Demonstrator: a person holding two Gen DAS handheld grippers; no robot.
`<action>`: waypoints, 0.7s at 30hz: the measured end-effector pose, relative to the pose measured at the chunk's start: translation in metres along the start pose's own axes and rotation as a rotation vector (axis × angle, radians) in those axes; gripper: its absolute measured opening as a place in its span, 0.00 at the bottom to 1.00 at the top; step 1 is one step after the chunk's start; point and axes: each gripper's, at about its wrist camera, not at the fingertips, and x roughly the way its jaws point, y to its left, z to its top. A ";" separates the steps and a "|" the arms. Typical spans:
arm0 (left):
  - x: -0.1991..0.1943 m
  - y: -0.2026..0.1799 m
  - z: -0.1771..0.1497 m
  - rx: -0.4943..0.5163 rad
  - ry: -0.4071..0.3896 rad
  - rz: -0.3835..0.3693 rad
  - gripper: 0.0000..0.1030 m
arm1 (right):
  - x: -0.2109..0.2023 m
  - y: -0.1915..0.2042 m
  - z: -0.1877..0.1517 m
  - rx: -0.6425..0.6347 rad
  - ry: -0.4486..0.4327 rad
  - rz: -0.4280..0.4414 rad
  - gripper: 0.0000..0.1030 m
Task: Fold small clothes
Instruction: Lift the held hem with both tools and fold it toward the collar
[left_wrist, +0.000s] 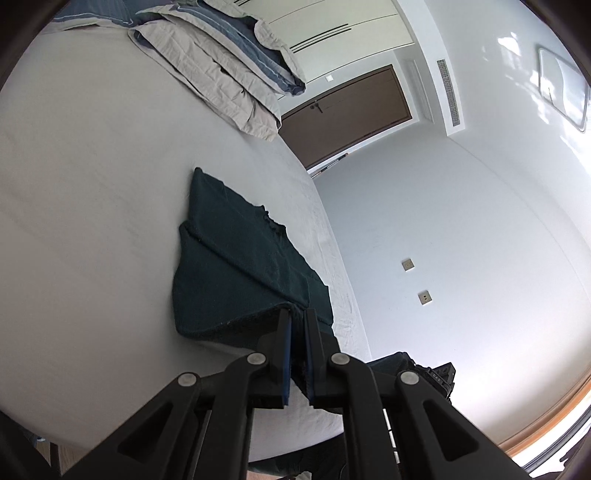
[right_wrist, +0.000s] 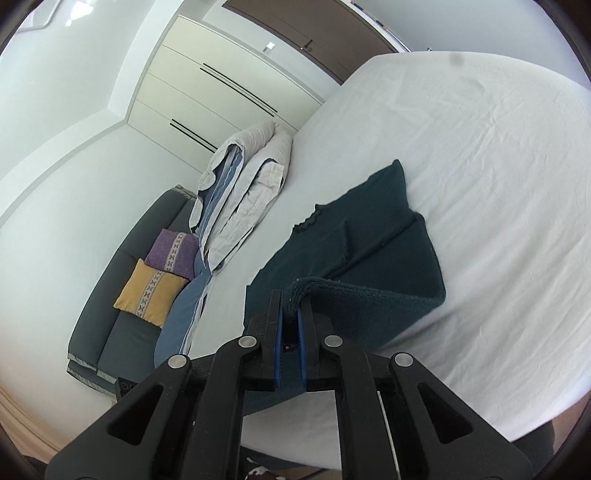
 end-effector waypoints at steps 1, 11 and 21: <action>0.002 -0.001 0.006 0.003 -0.008 -0.002 0.06 | 0.004 0.001 0.008 -0.002 -0.011 -0.007 0.05; 0.030 0.001 0.080 -0.003 -0.094 0.008 0.00 | 0.069 0.002 0.077 -0.044 -0.074 -0.113 0.05; 0.065 0.022 0.072 0.145 -0.022 0.211 0.34 | 0.131 0.020 0.074 -0.192 -0.017 -0.158 0.05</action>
